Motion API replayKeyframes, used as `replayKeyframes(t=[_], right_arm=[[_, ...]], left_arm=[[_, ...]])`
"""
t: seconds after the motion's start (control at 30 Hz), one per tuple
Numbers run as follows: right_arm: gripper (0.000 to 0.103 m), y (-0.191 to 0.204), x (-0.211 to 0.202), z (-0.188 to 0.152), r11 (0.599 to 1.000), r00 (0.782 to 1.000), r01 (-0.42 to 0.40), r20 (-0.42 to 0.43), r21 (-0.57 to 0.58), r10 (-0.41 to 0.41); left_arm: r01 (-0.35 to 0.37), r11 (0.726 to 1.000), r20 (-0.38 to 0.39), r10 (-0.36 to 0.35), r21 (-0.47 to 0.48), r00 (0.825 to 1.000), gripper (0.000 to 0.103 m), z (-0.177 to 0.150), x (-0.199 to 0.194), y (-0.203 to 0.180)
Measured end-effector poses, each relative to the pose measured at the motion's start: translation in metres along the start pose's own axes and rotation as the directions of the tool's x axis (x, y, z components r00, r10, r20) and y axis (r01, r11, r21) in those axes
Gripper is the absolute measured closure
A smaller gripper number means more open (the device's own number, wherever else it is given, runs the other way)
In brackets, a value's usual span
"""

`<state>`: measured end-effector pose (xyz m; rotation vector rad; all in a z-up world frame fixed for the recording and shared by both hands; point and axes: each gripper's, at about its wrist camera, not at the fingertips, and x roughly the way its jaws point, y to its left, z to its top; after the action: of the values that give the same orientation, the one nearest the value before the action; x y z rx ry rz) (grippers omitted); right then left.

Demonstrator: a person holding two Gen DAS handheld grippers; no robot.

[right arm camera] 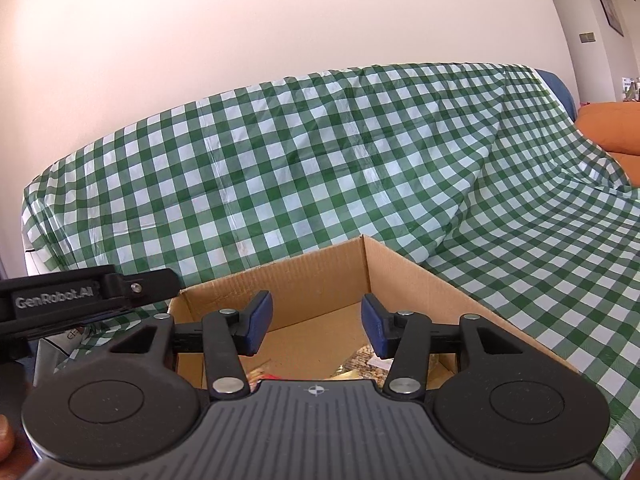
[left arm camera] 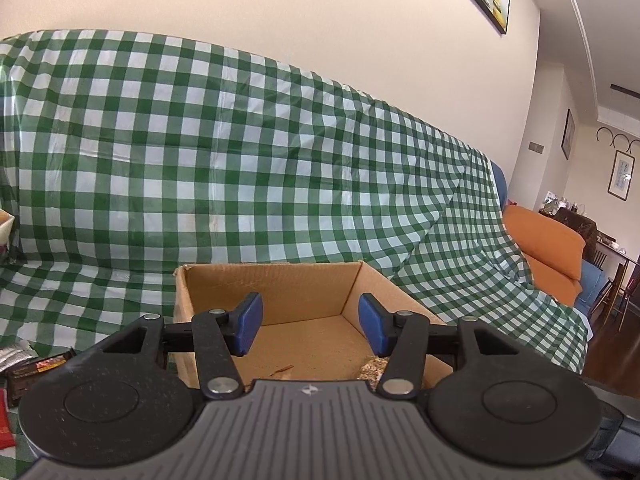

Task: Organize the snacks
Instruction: 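Move both tools back to the remaining snacks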

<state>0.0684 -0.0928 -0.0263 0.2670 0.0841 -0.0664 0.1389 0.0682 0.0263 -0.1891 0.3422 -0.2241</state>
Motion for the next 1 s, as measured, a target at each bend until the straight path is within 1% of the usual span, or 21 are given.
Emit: replayKeyframes(t=[0.13,0.17,0.23,0.3,0.33,0.37,0.4,0.5,0.57,0.6,0.63,0.7,0.8,0.87,1.0], right_arm=[[0.051,0.001,-0.001,0.001,1.000,1.000,-0.001,-0.001,-0.007,0.001],[0.051,0.002,-0.001,0.002,1.000,1.000,-0.003,0.000,-0.010,0.003],[0.051,0.003,-0.005,0.004,1.000,1.000,-0.011,0.003,-0.020,0.011],[0.051,0.009,-0.009,0.006,0.999,1.000,-0.024,0.008,-0.041,0.024],[0.051,0.011,-0.012,0.008,0.998,0.999,-0.032,0.012,-0.050,0.032],[0.051,0.014,-0.015,0.010,0.997,0.999,-0.040,0.017,-0.059,0.041],[0.051,0.017,-0.017,0.012,0.997,0.999,-0.046,0.022,-0.066,0.048],[0.051,0.023,-0.022,0.019,0.996,0.998,-0.065,0.019,-0.065,0.067],[0.059,0.028,-0.024,0.023,0.995,0.996,-0.087,0.008,-0.051,0.087],[0.067,0.033,-0.026,0.024,0.994,0.995,-0.099,0.004,-0.048,0.099],[0.071,0.037,-0.027,0.025,0.992,0.994,-0.111,0.002,-0.051,0.112],[0.075,0.050,-0.030,0.024,0.987,0.990,-0.141,-0.005,-0.073,0.141],[0.075,0.074,-0.031,0.020,0.974,0.982,-0.189,-0.024,-0.127,0.187],[0.075,0.089,-0.029,0.017,0.963,0.975,-0.221,-0.036,-0.153,0.218],[0.075,0.120,-0.016,0.009,0.948,0.960,-0.280,-0.068,-0.153,0.272]], left_arm=[[-0.037,0.999,0.009,0.037,0.008,0.999,0.045,0.002,-0.012,0.011],[-0.048,0.999,0.012,0.048,0.007,0.999,0.046,0.002,-0.016,0.015],[-0.072,0.997,0.017,0.072,-0.002,0.997,0.051,0.005,-0.023,0.025],[-0.101,0.995,0.022,0.101,0.001,0.995,0.063,0.006,-0.031,0.036],[-0.114,0.993,0.024,0.114,0.005,0.993,0.067,0.007,-0.034,0.041],[-0.125,0.992,0.025,0.125,0.009,0.992,0.074,0.009,-0.037,0.048],[-0.139,0.990,0.023,0.138,0.012,0.990,0.077,0.010,-0.039,0.055],[-0.181,0.983,-0.005,0.181,0.020,0.983,0.077,0.013,-0.041,0.079],[-0.221,0.975,-0.027,0.221,0.018,0.975,0.077,0.015,-0.039,0.097],[-0.240,0.971,-0.039,0.241,0.010,0.970,0.077,0.015,-0.038,0.107],[-0.258,0.966,-0.051,0.258,-0.001,0.965,0.077,0.016,-0.037,0.117],[-0.293,0.956,-0.078,0.291,-0.018,0.954,0.077,0.016,-0.034,0.137],[-0.341,0.939,-0.115,0.334,-0.043,0.935,0.077,0.016,-0.033,0.166],[-0.376,0.924,-0.148,0.363,-0.072,0.920,0.077,0.015,-0.032,0.184],[-0.444,0.886,-0.220,0.410,-0.133,0.885,0.077,0.011,-0.036,0.217]])
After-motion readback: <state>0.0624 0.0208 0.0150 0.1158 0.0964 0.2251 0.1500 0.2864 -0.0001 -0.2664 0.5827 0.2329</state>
